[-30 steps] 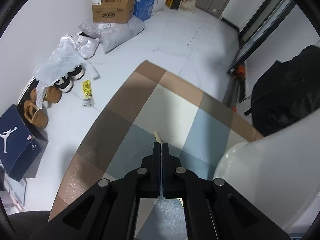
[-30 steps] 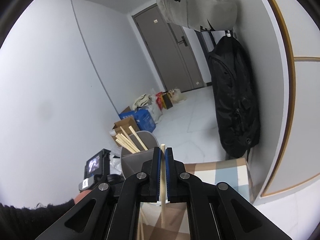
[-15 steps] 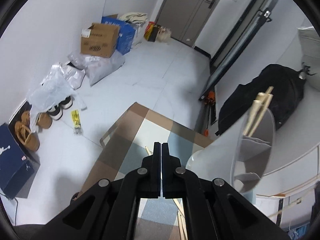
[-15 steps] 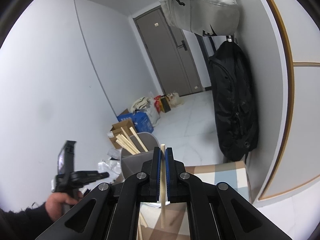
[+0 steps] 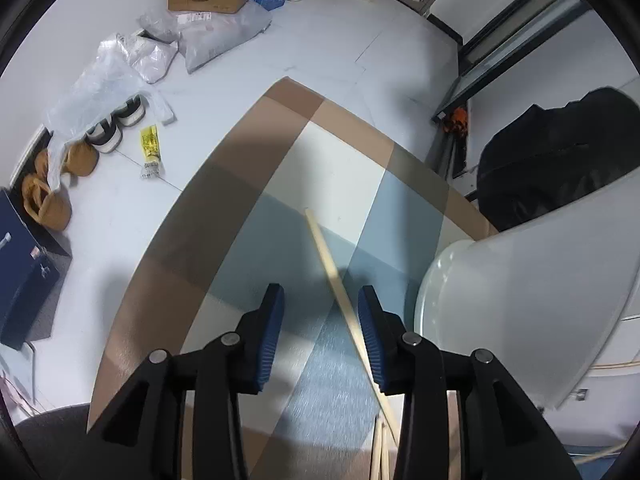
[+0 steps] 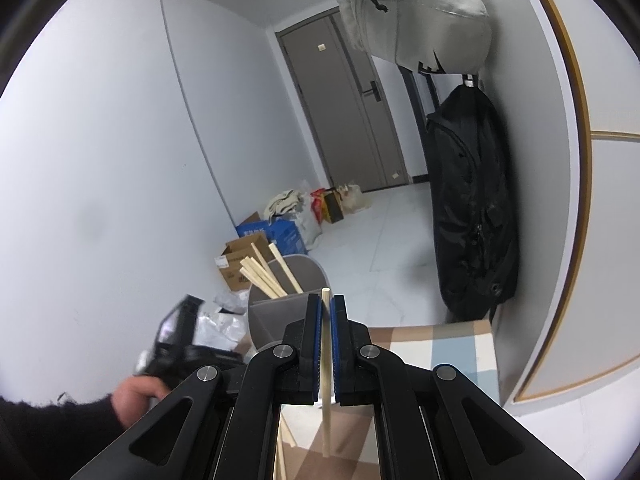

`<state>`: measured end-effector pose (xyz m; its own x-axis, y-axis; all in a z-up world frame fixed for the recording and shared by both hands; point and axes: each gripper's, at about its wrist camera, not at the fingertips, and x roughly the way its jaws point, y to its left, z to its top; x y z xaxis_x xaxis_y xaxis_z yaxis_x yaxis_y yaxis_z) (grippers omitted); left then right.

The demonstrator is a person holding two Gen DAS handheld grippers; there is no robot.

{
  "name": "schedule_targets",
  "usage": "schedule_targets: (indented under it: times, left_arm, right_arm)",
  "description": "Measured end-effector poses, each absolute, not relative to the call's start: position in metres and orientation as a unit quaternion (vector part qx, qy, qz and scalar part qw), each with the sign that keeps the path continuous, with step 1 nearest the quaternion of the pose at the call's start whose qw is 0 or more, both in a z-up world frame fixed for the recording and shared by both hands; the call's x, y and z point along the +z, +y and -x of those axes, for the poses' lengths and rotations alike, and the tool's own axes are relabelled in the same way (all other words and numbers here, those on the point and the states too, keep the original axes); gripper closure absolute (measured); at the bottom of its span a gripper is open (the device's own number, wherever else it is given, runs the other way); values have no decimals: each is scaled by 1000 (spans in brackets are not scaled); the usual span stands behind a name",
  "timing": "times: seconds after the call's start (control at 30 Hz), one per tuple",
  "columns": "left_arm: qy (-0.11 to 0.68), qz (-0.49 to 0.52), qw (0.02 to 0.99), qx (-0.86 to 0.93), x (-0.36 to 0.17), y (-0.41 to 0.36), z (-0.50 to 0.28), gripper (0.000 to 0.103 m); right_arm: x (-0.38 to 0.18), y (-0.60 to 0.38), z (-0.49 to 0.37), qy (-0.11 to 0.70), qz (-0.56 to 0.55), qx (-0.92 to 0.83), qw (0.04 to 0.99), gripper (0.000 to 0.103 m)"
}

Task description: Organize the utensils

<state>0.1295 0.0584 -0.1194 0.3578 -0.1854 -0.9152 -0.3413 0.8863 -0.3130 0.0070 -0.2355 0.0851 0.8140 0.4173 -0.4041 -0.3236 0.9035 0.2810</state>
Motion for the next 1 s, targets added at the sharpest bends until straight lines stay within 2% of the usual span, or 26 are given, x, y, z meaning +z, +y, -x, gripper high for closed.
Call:
schedule_targets:
  times: [0.1, 0.27, 0.3, 0.33, 0.37, 0.47, 0.7, 1.0]
  left_arm:
    - [563, 203, 797, 74, -119, 52, -136, 63]
    - [559, 159, 808, 101, -119, 45, -135, 66]
    - [561, 137, 809, 108, -119, 42, -133, 72]
    - [559, 120, 813, 110, -120, 40, -131, 96]
    - [556, 124, 815, 107, -119, 41, -126, 99]
    - [550, 149, 816, 101, -118, 49, -122, 102]
    - [517, 136, 841, 80, -101, 45, -116, 102]
    - [476, 192, 857, 49, -68, 59, -99, 102]
  right_arm:
    - [86, -241, -13, 237, -116, 197, 944, 99]
    - [90, -243, -15, 233, -123, 207, 942, 99]
    - [91, -243, -14, 232, -122, 208, 942, 99]
    - [92, -243, -14, 231, -122, 209, 942, 99]
    - [93, -243, -14, 230, -121, 210, 943, 99]
    - [94, -245, -13, 228, -124, 211, 942, 99]
    - [95, -245, -11, 229, -125, 206, 943, 99]
    - [91, -240, -13, 231, -120, 200, 945, 99]
